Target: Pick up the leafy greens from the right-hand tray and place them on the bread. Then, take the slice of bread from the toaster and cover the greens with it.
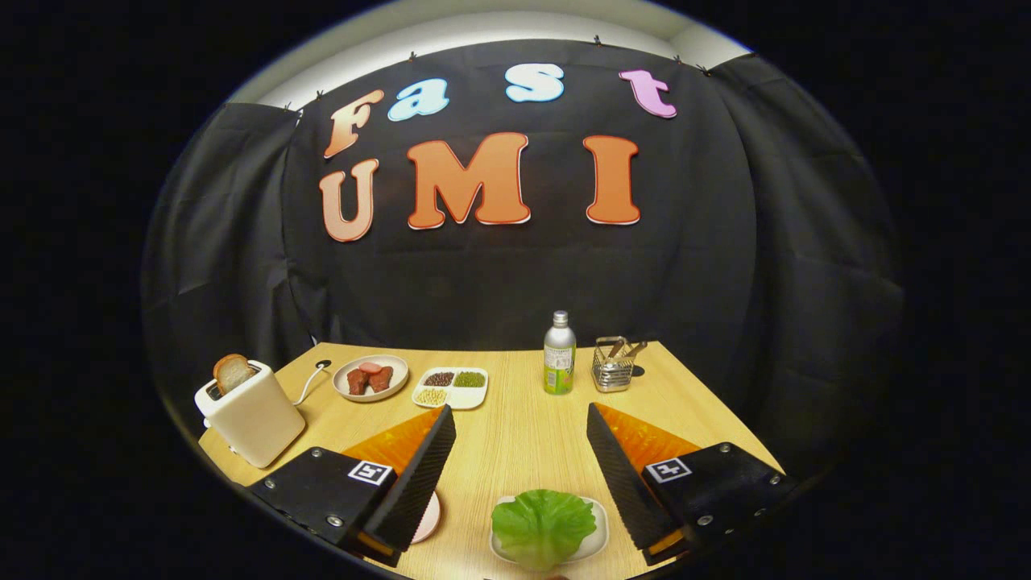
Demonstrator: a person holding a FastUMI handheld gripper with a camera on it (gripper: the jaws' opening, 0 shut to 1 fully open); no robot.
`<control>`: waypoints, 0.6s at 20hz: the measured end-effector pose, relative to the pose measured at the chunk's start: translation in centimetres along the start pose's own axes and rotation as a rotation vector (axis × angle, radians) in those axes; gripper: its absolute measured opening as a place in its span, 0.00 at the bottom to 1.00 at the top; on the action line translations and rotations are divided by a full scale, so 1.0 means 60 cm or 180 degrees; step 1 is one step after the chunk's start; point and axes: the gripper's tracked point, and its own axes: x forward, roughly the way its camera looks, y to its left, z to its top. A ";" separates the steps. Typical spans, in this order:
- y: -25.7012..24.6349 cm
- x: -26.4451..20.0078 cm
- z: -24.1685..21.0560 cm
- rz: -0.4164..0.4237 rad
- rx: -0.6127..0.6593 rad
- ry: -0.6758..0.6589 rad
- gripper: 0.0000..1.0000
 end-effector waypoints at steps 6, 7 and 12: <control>-0.005 0.018 -0.068 -0.0004 0.0027 0.0441 0.98; -0.007 0.020 -0.077 -0.0004 0.0036 0.0505 0.98; -0.022 0.032 -0.148 -0.0060 -0.0073 0.0978 0.99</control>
